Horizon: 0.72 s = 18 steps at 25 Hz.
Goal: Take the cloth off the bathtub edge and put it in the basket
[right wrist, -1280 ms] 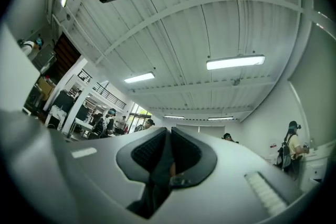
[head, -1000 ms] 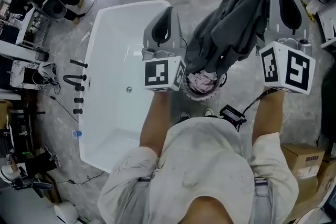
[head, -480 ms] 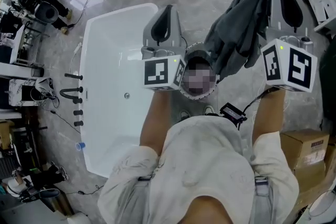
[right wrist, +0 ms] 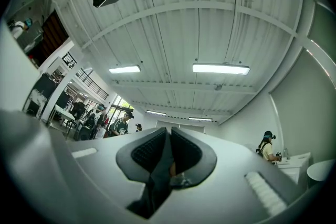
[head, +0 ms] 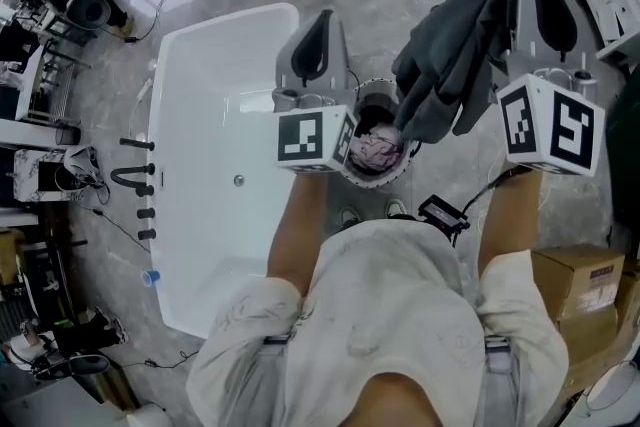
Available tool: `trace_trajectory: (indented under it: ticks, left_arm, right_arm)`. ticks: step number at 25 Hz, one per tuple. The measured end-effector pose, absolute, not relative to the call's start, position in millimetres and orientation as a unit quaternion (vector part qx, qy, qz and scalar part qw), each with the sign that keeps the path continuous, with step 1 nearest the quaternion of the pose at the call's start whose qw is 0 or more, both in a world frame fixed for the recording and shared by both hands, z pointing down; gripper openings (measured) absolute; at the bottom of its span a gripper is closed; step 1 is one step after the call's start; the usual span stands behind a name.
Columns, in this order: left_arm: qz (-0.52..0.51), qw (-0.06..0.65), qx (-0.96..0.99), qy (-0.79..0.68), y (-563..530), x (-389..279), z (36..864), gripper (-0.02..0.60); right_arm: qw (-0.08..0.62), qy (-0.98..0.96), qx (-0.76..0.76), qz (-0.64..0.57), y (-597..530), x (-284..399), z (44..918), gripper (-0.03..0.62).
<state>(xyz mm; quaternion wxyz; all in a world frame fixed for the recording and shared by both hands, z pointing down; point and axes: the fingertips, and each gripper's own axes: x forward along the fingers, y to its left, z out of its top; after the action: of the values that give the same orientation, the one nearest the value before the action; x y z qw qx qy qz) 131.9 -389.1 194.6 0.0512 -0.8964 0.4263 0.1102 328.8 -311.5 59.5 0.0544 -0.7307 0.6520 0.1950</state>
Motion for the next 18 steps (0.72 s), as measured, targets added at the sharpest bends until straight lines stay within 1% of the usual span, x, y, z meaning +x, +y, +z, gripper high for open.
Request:
trace_trajectory:
  ticks: [14,18]
  left_arm:
    - [0.109,0.05,-0.891,0.438,-384.9,127.1,191.1,0.0]
    - [0.108,0.051,-0.889,0.442,-380.2,120.6,194.3,0.0]
  right_arm:
    - [0.051,0.688,-0.704,0.171,-320.8,303.7,75.6,0.034]
    - [0.049,0.698,-0.698,0.154,-321.0,293.0,93.2,0.034]
